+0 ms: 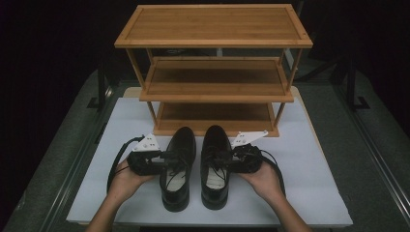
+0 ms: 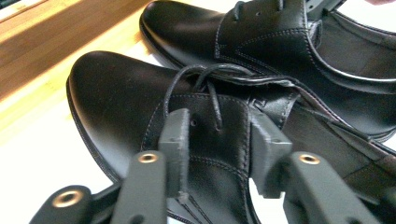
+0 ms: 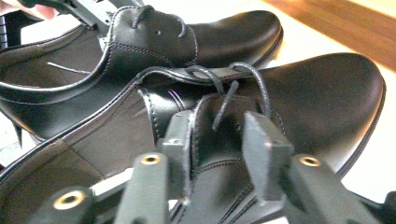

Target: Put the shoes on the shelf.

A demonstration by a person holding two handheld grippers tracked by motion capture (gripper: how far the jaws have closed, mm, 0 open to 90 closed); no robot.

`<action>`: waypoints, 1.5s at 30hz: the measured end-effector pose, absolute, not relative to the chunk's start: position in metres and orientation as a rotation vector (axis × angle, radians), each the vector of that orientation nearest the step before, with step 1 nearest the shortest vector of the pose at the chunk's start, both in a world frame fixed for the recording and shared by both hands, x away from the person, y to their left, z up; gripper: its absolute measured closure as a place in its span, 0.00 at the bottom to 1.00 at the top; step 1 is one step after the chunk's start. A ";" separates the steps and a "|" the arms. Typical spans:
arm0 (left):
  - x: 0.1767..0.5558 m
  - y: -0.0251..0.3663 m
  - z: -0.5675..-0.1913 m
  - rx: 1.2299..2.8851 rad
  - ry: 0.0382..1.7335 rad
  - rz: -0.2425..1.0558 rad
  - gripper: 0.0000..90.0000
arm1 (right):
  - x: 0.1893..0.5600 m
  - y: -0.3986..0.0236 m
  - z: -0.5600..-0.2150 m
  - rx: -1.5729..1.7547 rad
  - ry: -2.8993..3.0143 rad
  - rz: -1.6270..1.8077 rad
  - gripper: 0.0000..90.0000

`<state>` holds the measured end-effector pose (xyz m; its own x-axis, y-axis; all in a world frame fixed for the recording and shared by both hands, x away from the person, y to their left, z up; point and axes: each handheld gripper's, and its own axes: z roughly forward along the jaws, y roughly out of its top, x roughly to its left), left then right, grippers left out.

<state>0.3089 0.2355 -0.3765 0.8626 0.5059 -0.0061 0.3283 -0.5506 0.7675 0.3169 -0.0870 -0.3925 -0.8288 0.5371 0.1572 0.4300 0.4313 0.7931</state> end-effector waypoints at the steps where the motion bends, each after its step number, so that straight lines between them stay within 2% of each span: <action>1: 0.308 0.235 -0.376 2.202 0.596 0.282 0.78 | 0.316 -0.087 -0.393 0.864 2.553 1.363 0.74; 3: 0.306 0.234 -0.374 2.214 0.593 0.294 0.87 | 0.315 -0.086 -0.393 0.861 2.553 1.362 0.81; 5: 0.305 0.233 -0.375 2.217 0.598 0.304 0.93 | 0.314 -0.085 -0.393 0.851 2.553 1.352 0.88; 8: 0.305 0.234 -0.376 2.200 0.608 0.296 0.96 | 0.313 -0.084 -0.393 0.848 2.546 1.334 0.95; 27: 0.304 0.237 -0.368 2.065 0.748 0.437 0.97 | 0.314 -0.107 -0.382 0.933 2.401 1.355 0.97; 45: 0.352 0.201 -0.350 2.042 0.756 0.462 0.97 | 0.347 -0.138 -0.368 1.025 2.302 1.339 0.96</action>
